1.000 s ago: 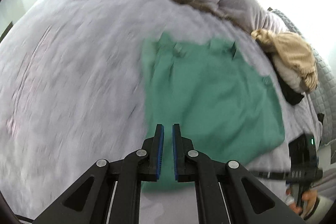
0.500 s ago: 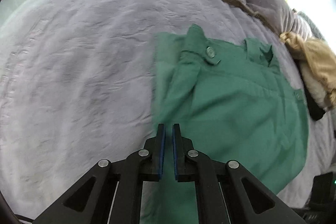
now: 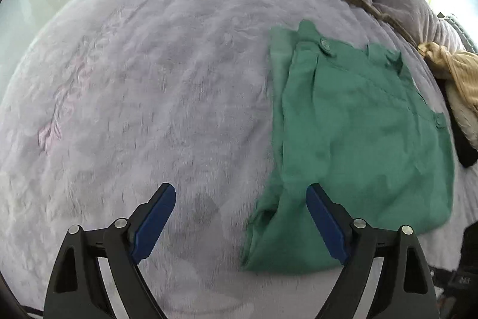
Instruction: Fold large clothes
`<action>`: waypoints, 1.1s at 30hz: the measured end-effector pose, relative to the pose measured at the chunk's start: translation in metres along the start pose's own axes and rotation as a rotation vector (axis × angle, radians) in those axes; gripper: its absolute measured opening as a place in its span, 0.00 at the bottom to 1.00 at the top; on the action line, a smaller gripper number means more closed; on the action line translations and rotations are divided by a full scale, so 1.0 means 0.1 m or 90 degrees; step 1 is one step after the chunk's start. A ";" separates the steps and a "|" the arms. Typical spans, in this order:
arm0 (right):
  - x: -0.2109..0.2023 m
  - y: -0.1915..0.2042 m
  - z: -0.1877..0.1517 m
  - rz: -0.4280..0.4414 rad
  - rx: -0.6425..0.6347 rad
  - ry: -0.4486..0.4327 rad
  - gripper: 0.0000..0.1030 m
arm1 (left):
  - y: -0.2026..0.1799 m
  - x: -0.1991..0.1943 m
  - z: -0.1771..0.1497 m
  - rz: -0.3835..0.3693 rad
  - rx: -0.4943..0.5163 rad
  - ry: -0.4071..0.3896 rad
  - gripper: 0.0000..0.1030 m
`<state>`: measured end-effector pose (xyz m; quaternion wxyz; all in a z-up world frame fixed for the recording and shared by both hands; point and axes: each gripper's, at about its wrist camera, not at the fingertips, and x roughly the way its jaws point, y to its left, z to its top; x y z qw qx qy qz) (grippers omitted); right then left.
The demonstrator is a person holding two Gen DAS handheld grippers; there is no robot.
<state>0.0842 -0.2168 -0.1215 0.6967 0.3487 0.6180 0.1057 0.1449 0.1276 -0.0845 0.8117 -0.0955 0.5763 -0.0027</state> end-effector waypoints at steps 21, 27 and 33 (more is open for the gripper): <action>0.16 0.17 -0.05 -0.019 0.009 -0.018 0.80 | 0.00 0.05 -0.13 0.060 -0.003 0.004 0.96; 0.09 0.14 -0.06 -0.019 0.010 -0.026 0.80 | 0.06 0.25 -0.22 0.090 0.018 0.048 0.97; 0.07 0.10 -0.05 -0.002 0.032 -0.035 0.80 | 0.05 0.19 -0.29 0.088 0.028 0.059 0.97</action>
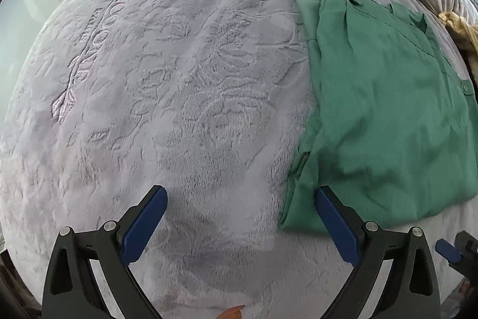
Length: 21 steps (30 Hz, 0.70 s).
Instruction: Fold large clothes
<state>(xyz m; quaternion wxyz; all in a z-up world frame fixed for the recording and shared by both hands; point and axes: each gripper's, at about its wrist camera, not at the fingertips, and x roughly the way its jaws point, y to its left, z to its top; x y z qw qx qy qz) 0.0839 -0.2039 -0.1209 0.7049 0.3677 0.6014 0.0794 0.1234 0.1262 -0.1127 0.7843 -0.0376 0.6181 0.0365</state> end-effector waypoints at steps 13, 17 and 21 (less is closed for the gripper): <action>0.15 -0.02 -0.02 0.009 0.037 0.015 0.80 | -0.03 -0.06 -0.19 -0.006 0.006 0.001 0.97; 0.18 -0.04 -0.02 0.024 0.048 0.013 0.80 | -0.04 -0.08 -0.20 -0.021 0.002 0.001 0.97; 0.22 -0.08 0.01 0.083 0.082 0.000 0.80 | 0.00 -0.13 -0.18 -0.042 0.001 -0.002 0.97</action>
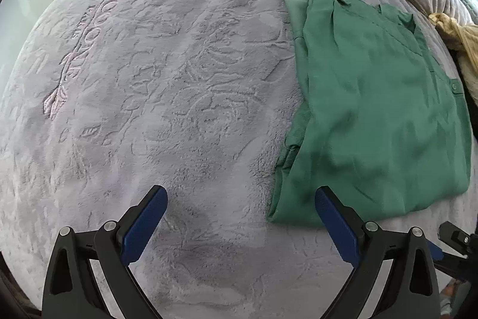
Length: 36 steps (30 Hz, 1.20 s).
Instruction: Fold large clothes
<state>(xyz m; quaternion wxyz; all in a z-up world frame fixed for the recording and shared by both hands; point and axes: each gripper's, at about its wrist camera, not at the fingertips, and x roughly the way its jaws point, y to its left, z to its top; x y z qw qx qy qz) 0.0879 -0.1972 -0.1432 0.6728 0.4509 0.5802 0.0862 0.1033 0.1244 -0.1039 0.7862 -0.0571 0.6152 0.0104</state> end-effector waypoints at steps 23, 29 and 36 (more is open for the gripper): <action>0.32 0.22 0.54 0.310 0.057 -0.007 0.07 | -0.04 0.25 0.67 -0.333 -0.050 0.051 0.97; 0.23 0.37 0.60 0.282 -0.016 0.023 0.06 | -0.33 0.40 1.02 -0.465 -0.081 0.080 0.97; 0.20 0.30 0.46 0.095 -0.144 0.151 0.10 | -0.93 0.49 1.13 -0.334 0.032 0.089 0.21</action>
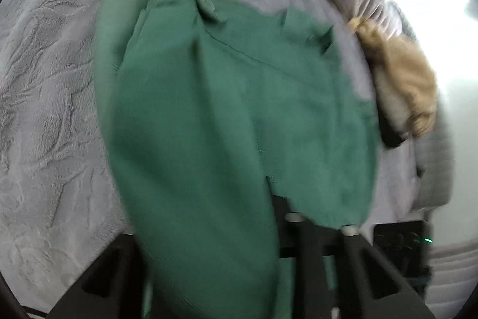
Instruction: Fold large clothes
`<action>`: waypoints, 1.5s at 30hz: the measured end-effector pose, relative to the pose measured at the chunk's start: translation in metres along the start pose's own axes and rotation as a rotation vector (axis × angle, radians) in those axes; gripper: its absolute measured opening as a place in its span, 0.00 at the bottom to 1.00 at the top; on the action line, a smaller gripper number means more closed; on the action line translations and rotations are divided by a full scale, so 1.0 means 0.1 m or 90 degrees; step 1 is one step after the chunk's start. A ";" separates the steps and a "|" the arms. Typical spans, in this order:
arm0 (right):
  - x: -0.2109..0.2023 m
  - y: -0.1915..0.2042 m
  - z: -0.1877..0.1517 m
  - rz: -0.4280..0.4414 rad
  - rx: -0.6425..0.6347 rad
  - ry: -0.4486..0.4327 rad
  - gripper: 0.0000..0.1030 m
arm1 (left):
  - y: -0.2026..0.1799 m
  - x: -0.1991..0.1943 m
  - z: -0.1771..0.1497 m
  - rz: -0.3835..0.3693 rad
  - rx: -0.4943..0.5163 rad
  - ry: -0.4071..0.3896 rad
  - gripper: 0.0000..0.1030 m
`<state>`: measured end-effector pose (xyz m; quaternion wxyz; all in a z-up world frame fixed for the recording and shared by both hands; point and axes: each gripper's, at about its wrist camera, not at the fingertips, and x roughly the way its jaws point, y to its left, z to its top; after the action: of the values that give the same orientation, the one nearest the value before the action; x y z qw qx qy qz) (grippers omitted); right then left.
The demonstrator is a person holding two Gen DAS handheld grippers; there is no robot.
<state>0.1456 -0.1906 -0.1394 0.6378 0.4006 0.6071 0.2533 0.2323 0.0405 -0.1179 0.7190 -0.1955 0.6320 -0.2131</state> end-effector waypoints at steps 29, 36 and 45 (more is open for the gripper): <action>-2.13 -1.45 -0.02 -0.068 0.075 -0.287 0.09 | -3.32 0.67 0.16 0.064 0.325 -0.064 0.14; -2.28 -1.88 -0.17 -0.037 0.137 -0.302 0.09 | -3.75 1.71 0.00 0.041 0.322 0.009 0.59; -2.54 -2.02 -0.21 -0.009 0.168 -0.307 0.29 | -3.76 0.98 -0.23 -0.011 0.379 -0.073 0.88</action>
<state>0.0578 -0.5033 -0.1586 0.7080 0.5248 0.4681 0.0644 0.1975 -0.3274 0.0055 0.7774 0.0066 0.4984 -0.3837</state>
